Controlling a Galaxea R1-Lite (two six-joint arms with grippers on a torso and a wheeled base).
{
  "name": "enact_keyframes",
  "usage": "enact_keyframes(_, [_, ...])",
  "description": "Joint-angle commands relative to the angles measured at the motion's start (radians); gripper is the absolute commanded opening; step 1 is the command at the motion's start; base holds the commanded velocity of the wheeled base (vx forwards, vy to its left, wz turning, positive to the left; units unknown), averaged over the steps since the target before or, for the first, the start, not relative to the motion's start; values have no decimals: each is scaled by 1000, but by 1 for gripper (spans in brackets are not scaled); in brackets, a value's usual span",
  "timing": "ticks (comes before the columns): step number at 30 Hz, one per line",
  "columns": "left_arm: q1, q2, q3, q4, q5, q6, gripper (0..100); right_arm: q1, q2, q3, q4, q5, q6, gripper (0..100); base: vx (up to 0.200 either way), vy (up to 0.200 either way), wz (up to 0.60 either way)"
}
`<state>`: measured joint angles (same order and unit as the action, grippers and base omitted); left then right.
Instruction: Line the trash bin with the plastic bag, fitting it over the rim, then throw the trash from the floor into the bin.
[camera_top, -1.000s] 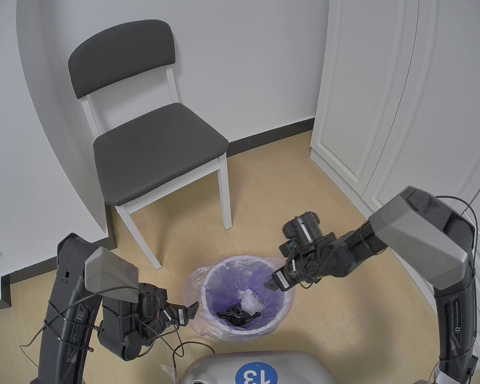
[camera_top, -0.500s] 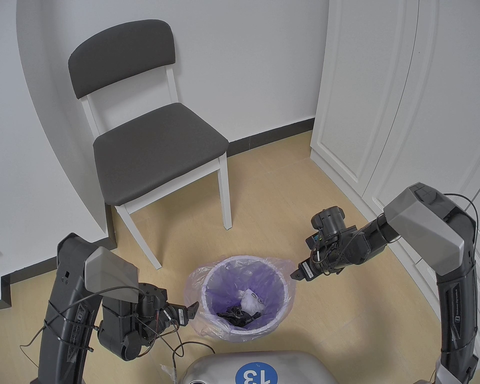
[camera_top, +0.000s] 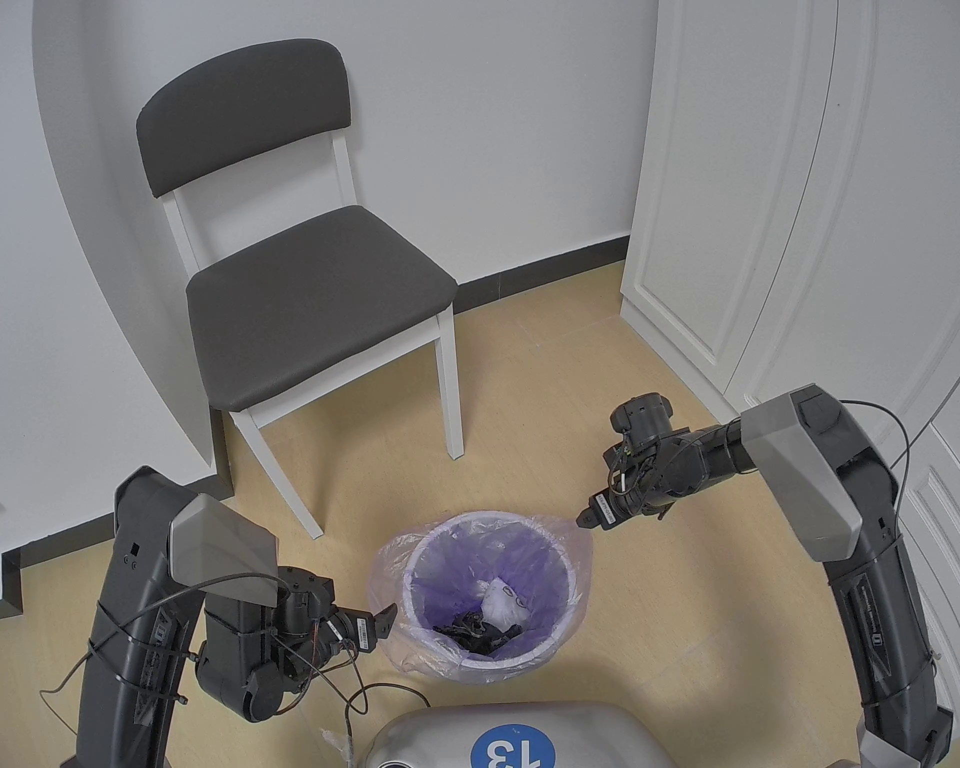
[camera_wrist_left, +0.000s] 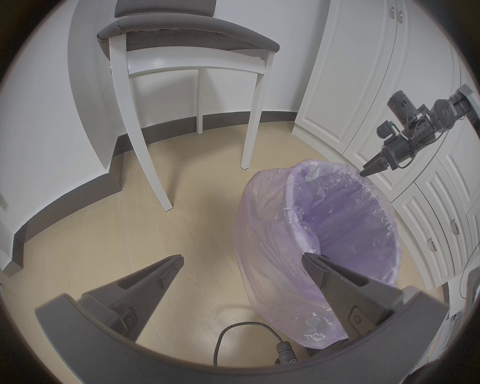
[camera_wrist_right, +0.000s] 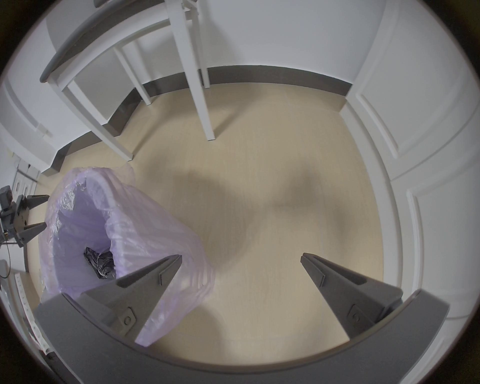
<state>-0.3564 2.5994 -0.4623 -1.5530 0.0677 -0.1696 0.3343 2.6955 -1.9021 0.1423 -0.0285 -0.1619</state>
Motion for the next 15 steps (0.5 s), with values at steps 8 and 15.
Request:
enact_keyframes(8, [14, -2, 2, -18, 11, -15, 100, 14, 144, -98, 33, 134, -84, 100, 0, 0, 0])
enact_keyframes(15, [37, -101, 67, -18, 4, -24, 100, 8, 155, -98, -18, 147, -84, 100, 0, 0, 0])
